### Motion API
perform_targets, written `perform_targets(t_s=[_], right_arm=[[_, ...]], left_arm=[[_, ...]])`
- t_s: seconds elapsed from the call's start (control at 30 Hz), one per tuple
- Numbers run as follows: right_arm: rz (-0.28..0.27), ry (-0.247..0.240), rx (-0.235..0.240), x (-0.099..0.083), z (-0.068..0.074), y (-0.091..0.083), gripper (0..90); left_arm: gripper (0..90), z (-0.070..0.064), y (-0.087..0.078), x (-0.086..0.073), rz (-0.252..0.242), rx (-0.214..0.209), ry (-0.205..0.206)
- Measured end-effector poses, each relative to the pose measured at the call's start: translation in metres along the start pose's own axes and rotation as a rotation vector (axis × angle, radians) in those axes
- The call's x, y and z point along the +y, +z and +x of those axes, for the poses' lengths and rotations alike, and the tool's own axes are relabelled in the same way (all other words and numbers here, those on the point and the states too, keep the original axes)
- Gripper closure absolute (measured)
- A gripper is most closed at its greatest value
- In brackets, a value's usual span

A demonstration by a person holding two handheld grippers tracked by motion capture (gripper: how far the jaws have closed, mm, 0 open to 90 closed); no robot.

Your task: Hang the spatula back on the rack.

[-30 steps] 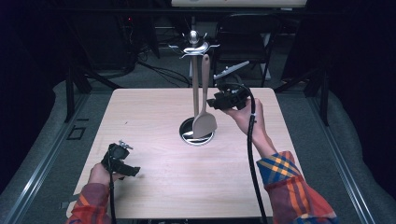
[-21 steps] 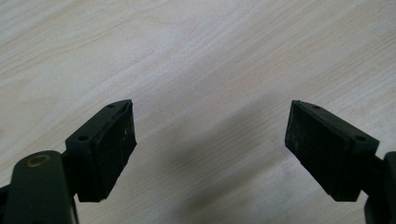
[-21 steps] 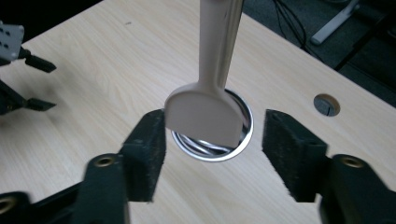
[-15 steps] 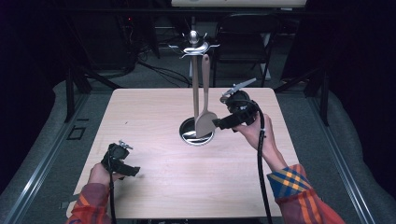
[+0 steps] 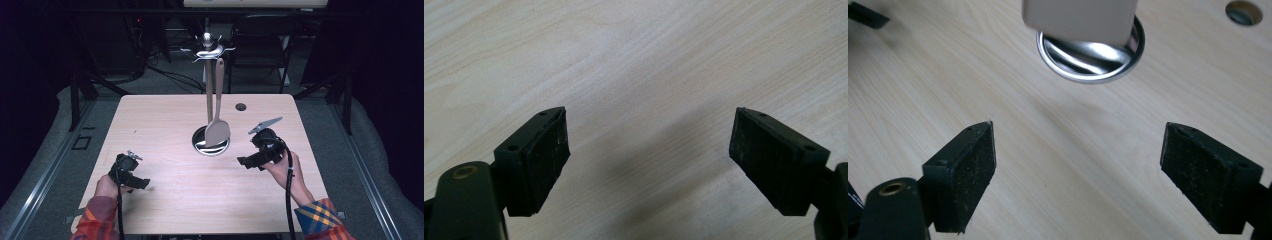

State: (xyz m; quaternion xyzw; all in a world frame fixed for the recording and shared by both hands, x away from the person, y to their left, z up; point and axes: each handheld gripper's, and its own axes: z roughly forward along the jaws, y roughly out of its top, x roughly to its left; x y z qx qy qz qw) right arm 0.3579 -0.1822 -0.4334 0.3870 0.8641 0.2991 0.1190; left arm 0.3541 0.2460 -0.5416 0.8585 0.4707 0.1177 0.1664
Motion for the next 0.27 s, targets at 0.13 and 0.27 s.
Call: perform_targets(t_s=[0.13,0.27], right_arm=[[0.168,0.006,0.068,-0.017,-0.006,0.0,5.6],[0.173,0.008,0.011,-0.028,-0.008,0.004,3.2]], left_arm=[[16.2,-0.001,0.0,0.001,0.002,0.001,0.003],[16.2,-0.002,-0.001,0.002,0.0,0.004,0.008]])
